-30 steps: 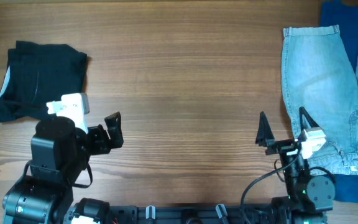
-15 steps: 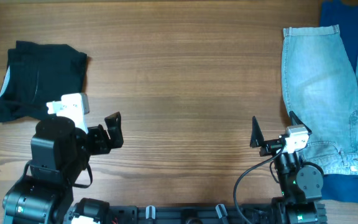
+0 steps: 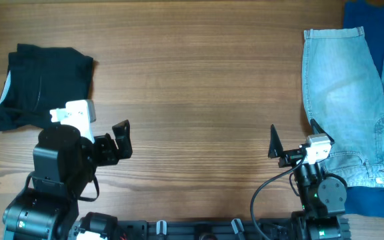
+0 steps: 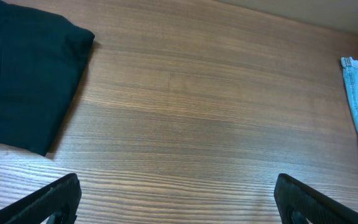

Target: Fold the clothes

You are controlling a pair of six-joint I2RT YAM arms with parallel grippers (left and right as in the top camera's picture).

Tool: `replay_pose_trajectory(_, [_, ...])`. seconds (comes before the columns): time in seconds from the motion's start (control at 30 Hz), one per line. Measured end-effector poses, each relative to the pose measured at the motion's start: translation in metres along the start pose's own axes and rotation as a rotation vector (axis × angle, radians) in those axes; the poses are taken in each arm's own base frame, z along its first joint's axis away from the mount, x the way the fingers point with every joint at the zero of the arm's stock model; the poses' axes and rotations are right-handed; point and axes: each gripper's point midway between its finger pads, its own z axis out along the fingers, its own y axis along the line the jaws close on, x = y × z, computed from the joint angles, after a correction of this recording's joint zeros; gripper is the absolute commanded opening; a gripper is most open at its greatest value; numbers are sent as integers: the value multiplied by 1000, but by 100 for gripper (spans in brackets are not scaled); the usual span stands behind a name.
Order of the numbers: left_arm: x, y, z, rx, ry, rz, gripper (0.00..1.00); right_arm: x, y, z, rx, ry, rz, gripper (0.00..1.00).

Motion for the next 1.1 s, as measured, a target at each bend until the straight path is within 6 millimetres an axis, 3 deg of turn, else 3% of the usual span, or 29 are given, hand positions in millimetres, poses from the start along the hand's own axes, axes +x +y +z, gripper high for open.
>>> replay_pose_trajectory(0.3, [-1, 2, -3, -2, -11, -5, 100, 0, 0, 0, 0, 0, 0, 100])
replay_pose_trajectory(0.53, [21, 46, -19, -136, -55, -112, 100, 0, 0, 0, 0, -1, 0, 100])
replay_pose_trajectory(0.7, [65, 72, 24, -167, -117, -148, 100, -1, 0, 0, 0, -4, 0, 100])
replay_pose_trajectory(0.77, [92, 78, 59, -129, -166, -145, 100, -1, 0, 0, 0, -4, -1, 100])
replay_pose_trajectory(0.93, [104, 80, 90, -55, -319, -148, 100, -1, 0, 0, 0, -5, -1, 100])
replay_pose_trajectory(1.1, [47, 71, 64, 9, -622, -133, 100, -1, 0, 0, 0, -5, 0, 100])
